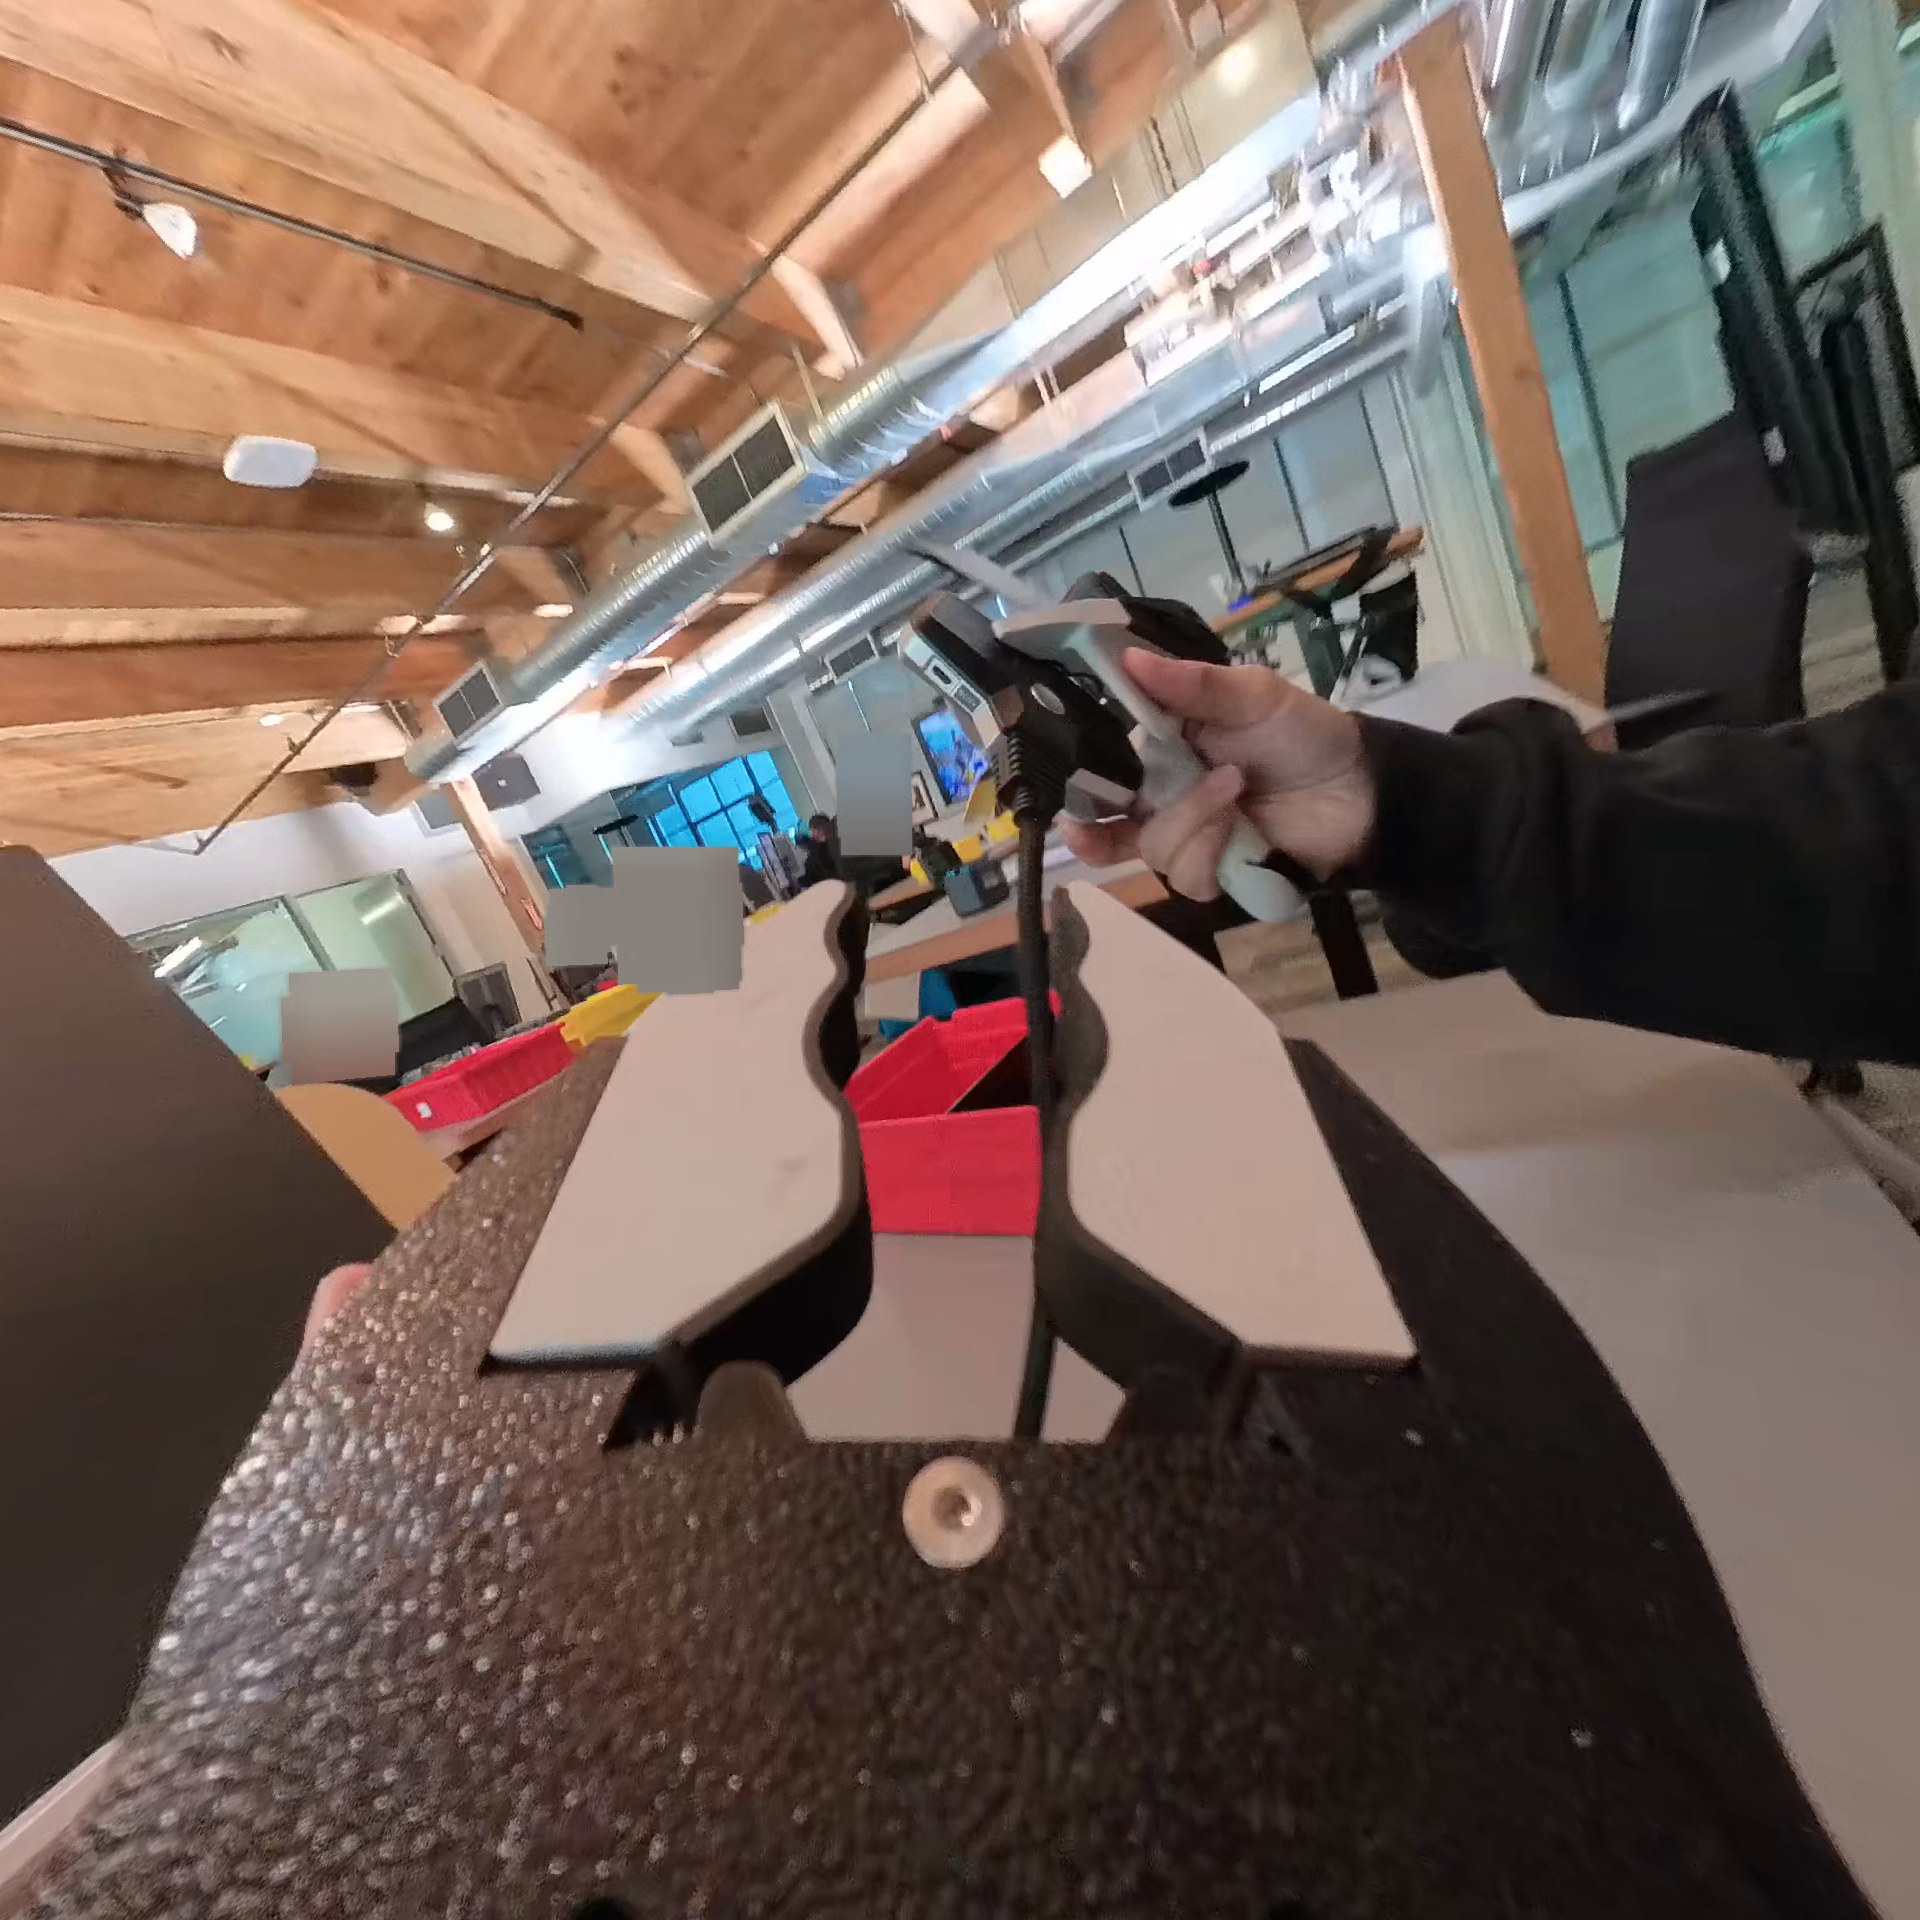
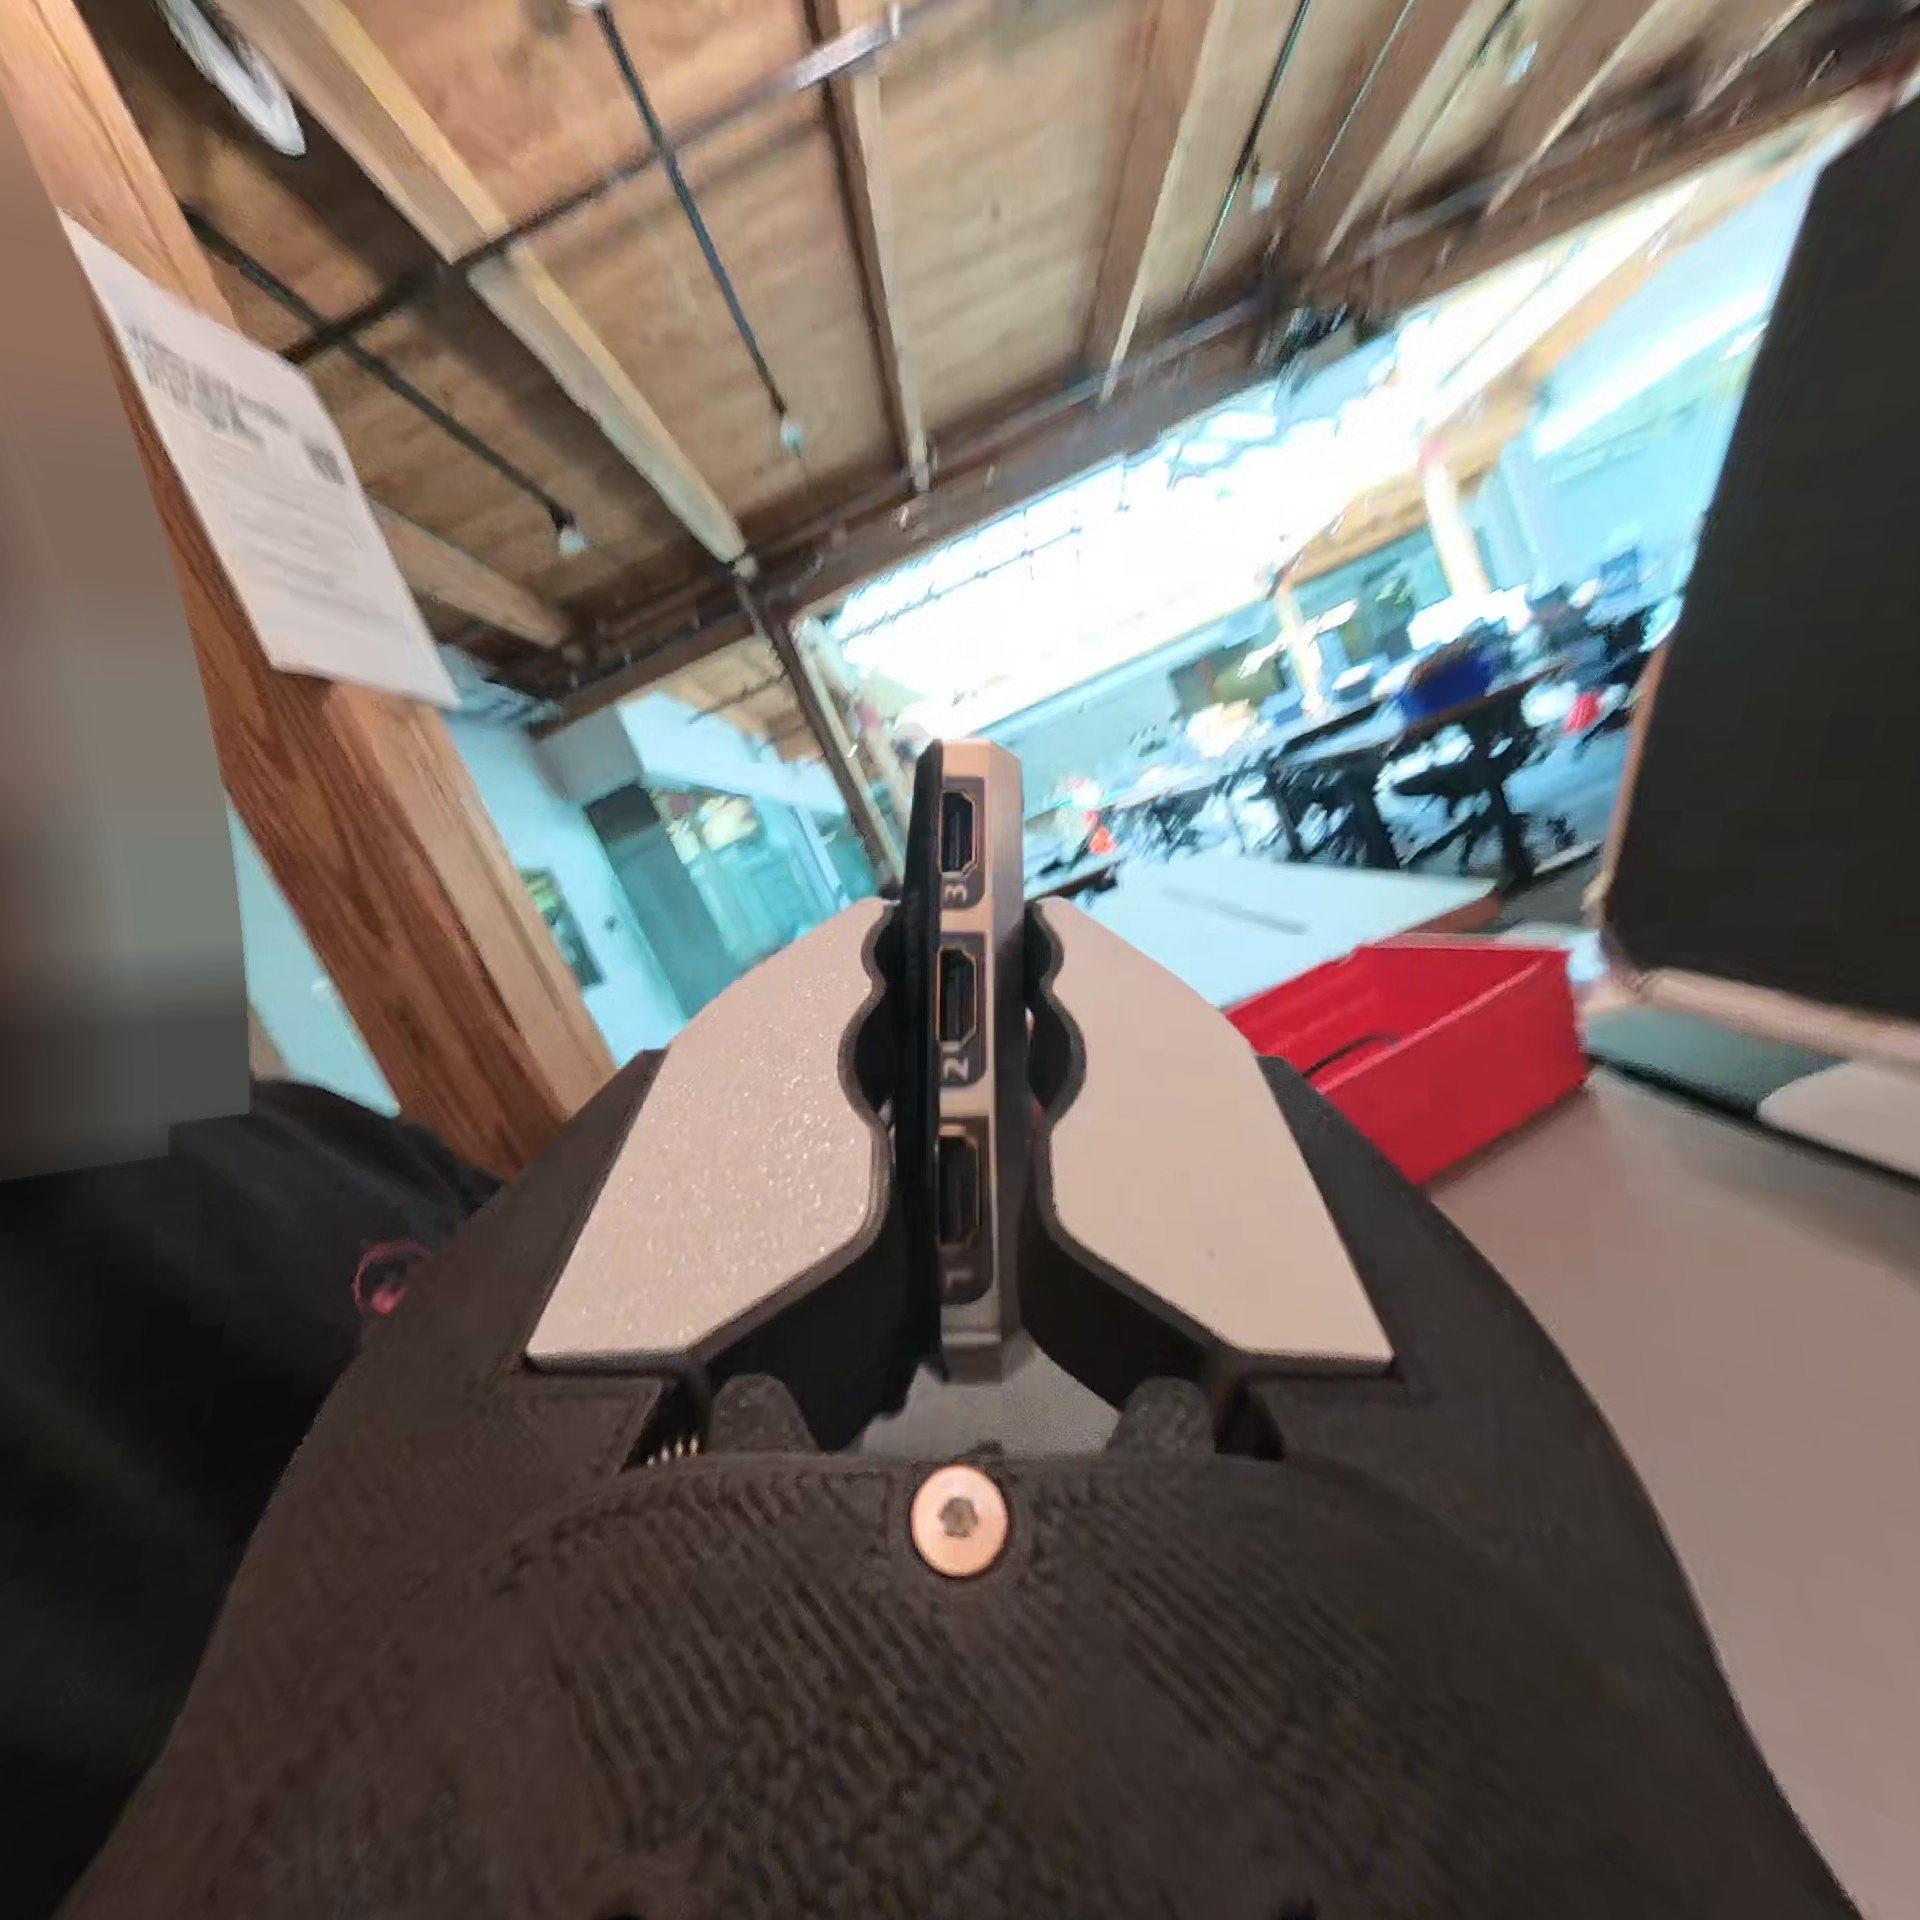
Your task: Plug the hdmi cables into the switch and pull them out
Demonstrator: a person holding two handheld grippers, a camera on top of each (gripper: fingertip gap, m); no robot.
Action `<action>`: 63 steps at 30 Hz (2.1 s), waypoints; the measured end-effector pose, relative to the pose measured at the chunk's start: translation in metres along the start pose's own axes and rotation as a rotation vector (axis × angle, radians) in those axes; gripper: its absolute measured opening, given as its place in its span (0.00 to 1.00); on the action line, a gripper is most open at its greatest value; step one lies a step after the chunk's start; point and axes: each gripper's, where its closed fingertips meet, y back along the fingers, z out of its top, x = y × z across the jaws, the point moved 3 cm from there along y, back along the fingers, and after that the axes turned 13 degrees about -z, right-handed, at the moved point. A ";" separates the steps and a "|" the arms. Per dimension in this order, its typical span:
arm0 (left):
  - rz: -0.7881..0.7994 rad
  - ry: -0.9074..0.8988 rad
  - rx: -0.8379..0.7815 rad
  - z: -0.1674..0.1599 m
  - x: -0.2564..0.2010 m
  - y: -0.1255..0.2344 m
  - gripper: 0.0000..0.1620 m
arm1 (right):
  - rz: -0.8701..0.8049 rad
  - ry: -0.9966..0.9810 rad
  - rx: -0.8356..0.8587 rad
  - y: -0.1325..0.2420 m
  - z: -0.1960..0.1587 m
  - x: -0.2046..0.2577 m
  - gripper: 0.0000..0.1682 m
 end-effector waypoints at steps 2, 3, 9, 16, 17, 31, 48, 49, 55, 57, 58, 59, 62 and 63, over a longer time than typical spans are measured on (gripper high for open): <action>0.018 0.013 -0.049 0.005 -0.001 0.006 0.20 | -0.066 0.087 -0.059 0.014 0.036 -0.004 0.14; 0.022 0.022 -0.070 0.006 -0.003 0.008 0.20 | -0.103 0.135 -0.097 0.021 0.056 -0.006 0.13; 0.002 0.083 -0.106 -0.002 -0.011 0.014 0.18 | -0.357 0.429 -0.177 0.049 0.170 -0.020 0.13; -0.030 0.199 -0.056 -0.036 -0.019 0.011 0.17 | -0.649 0.617 -0.028 0.061 0.249 -0.071 0.13; -0.030 0.204 -0.054 -0.038 -0.019 0.010 0.17 | -0.653 0.600 0.018 0.063 0.246 -0.081 0.14; -0.045 0.270 -0.050 -0.053 -0.018 0.016 0.13 | -0.956 0.454 0.257 0.139 0.168 -0.214 0.13; -0.065 0.344 0.003 -0.074 -0.022 0.008 0.13 | -1.133 1.031 1.114 0.128 0.028 -0.368 0.14; -0.066 0.350 0.005 -0.075 -0.021 0.008 0.13 | -1.101 1.004 1.126 0.124 0.019 -0.372 0.15; -0.080 0.361 0.045 -0.079 -0.023 0.012 0.14 | -1.067 0.668 1.039 0.109 0.006 -0.376 0.38; -0.080 0.364 0.050 -0.079 -0.023 0.015 0.14 | -1.035 0.559 0.921 0.101 0.019 -0.364 0.53; -0.078 0.367 0.048 -0.079 -0.022 0.016 0.14 | -1.026 0.533 0.851 0.099 0.030 -0.358 0.52; -0.074 0.370 0.042 -0.079 -0.021 0.018 0.14 | -1.026 0.514 0.786 0.099 0.040 -0.352 0.52; -0.067 0.378 0.021 -0.079 -0.019 0.019 0.14 | -1.046 0.483 0.708 0.108 0.060 -0.334 0.53; -0.066 0.377 0.019 -0.078 -0.018 0.020 0.14 | -1.050 0.492 0.687 0.110 0.063 -0.326 0.53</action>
